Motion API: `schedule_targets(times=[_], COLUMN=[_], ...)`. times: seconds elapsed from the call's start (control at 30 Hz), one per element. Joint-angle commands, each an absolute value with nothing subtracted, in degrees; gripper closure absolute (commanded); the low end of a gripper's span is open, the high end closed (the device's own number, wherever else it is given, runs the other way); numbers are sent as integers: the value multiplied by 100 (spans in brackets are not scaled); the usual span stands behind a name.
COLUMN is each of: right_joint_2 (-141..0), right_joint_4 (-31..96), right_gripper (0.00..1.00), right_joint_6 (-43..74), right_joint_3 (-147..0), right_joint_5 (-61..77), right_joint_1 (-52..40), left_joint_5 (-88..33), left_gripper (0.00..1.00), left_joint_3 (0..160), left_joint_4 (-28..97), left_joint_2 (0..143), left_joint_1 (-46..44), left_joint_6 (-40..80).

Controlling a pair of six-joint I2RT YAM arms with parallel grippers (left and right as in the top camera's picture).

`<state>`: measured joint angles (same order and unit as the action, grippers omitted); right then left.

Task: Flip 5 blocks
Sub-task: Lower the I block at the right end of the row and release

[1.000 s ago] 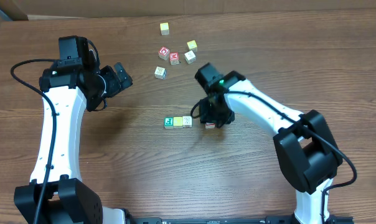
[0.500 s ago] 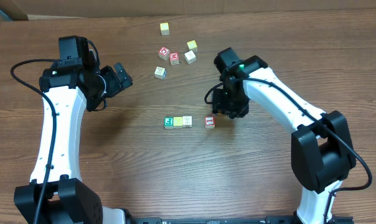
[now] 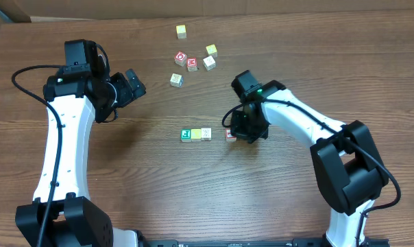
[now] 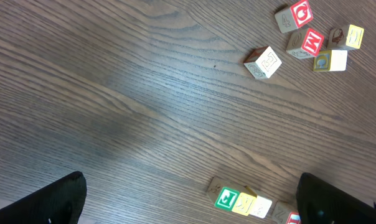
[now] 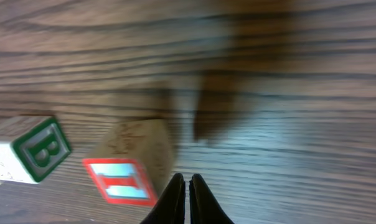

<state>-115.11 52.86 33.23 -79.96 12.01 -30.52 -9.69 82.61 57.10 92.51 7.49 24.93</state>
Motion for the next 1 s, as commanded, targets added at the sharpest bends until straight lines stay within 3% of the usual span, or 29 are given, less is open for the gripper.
schedule_targets(times=[0.0, 0.97], right_joint_2=[-11413, -11415], right_joint_4=[5043, 4418], right_gripper=[93, 91], right_joint_6=[3457, 3448], right_joint_3=[-7940, -7907], right_joint_5=[1205, 412], right_joint_1=[-3227, -3413], left_joint_5=[-991, -991], left_gripper=[0, 0], left_joint_3=[8298, 8298], left_joint_4=[5697, 5695], left_joint_2=[9262, 9262], left_joint_1=[711, 711], left_joint_6=[2421, 2421])
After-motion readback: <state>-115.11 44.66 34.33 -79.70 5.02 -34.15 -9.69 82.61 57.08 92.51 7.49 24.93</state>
